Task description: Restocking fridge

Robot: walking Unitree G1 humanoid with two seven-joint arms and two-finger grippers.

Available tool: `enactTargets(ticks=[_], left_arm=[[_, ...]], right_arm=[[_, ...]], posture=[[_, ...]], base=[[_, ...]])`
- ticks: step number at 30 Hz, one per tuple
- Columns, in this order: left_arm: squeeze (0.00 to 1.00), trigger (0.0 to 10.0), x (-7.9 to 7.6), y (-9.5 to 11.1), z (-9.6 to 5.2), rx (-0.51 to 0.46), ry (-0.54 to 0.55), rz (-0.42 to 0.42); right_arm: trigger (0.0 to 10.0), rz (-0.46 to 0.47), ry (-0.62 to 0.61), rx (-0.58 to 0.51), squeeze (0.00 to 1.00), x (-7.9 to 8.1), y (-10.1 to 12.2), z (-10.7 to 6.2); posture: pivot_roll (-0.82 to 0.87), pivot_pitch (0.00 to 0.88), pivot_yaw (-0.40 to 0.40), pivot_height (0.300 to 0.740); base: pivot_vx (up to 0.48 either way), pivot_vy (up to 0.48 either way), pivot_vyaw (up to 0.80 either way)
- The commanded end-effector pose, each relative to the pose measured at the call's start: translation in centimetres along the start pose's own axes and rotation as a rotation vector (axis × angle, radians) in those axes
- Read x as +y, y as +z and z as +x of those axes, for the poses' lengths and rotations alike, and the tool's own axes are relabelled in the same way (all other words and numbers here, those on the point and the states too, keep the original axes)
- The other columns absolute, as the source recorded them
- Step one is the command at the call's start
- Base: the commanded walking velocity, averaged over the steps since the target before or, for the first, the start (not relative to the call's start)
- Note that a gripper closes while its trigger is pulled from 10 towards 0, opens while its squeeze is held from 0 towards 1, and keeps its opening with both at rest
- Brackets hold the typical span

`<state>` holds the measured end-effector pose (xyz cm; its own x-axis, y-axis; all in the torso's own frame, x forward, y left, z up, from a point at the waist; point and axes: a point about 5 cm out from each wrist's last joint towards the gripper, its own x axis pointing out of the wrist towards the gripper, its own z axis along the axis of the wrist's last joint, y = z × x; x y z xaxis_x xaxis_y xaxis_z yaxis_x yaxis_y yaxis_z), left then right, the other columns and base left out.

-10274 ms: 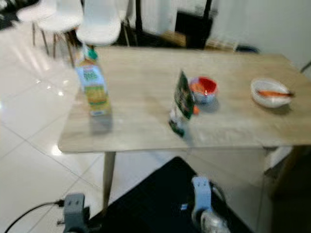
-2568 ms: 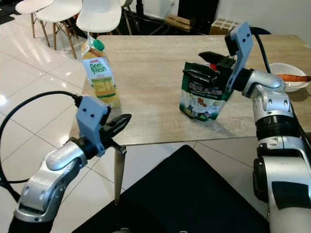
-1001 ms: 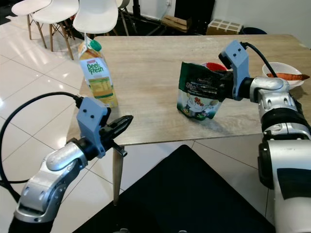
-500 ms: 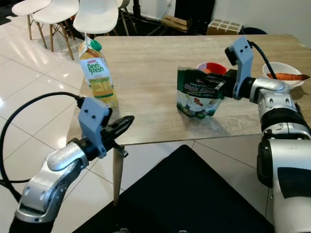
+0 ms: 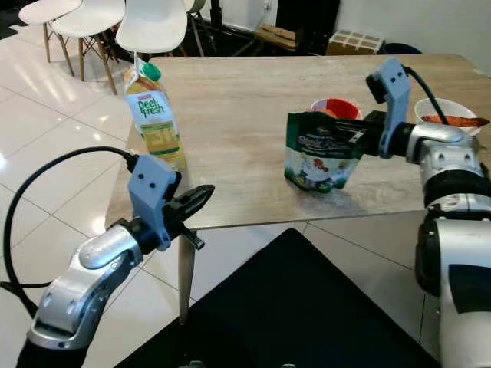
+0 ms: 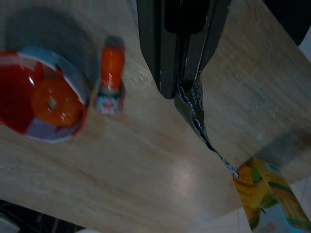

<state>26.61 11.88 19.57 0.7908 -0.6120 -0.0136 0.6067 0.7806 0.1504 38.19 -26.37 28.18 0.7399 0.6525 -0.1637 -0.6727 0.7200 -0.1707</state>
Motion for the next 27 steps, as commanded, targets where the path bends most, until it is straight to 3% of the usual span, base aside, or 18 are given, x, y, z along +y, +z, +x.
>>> enactTargets(ticks=[1,4,11,14,17,19,21,24,26,27], left_arm=[[0.0,10.0,-0.5,0.0,0.3,-0.008,-0.023,-0.009],[0.0,10.0,-0.6,-0.3,0.3,-0.002,-0.033,-0.015],[0.0,10.0,-1.0,-1.0,0.2,0.027,-0.063,-0.029],[0.0,10.0,-1.2,-1.8,-0.1,0.059,-0.081,-0.036],[0.0,10.0,-1.3,-2.2,-0.2,0.074,-0.085,-0.041],[0.0,10.0,-1.4,-3.3,-0.4,0.121,-0.095,-0.027],[0.0,10.0,-1.4,-3.3,-0.4,0.121,-0.095,-0.027],[0.0,10.0,-1.6,-4.6,-0.7,0.173,-0.108,-0.022],[0.0,10.0,-1.6,-4.6,-0.7,0.173,-0.108,-0.022],[0.0,10.0,-1.6,-5.3,-0.8,0.202,-0.104,-0.009]], right_arm=[[0.0,-0.024,0.025,0.01,0.0,-0.4,0.5,-1.2],[0.0,-0.017,0.242,0.019,0.0,-0.3,1.0,-4.4],[0.0,0.01,0.299,0.05,0.0,-0.6,0.9,-7.3],[0.0,0.07,0.313,0.107,0.0,0.0,-0.9,-9.3],[0.0,0.103,0.325,0.129,0.0,0.4,-1.7,-9.9],[0.0,0.167,0.356,0.155,0.0,1.5,-3.6,-10.8],[0.0,0.167,0.356,0.155,0.0,1.5,-3.6,-10.8],[0.0,0.263,0.386,0.2,0.0,3.2,-7.1,-11.2],[0.0,0.263,0.386,0.2,0.0,3.2,-7.1,-11.2],[0.0,0.305,0.383,0.234,0.0,3.8,-8.9,-11.3]], posture=[[-0.05,0.114,-0.056,0.74],[-0.05,0.115,-0.056,0.74],[-0.06,0.119,-0.049,0.74],[-0.06,0.12,-0.042,0.74],[-0.07,0.119,-0.039,0.74],[-0.07,0.119,-0.039,0.74],[-0.07,0.119,-0.039,0.74],[-0.07,0.118,-0.02,0.74],[-0.07,0.118,-0.02,0.74],[-0.07,0.115,-0.017,0.74]], base=[[0.0,0.0,0.0],[0.0,0.0,0.0],[0.0,0.0,0.0],[0.0,0.0,0.0],[0.0,0.0,0.0],[0.0,0.0,0.0],[0.0,0.0,0.0],[0.0,0.0,0.0],[0.0,0.0,0.0],[0.0,0.0,0.0]])
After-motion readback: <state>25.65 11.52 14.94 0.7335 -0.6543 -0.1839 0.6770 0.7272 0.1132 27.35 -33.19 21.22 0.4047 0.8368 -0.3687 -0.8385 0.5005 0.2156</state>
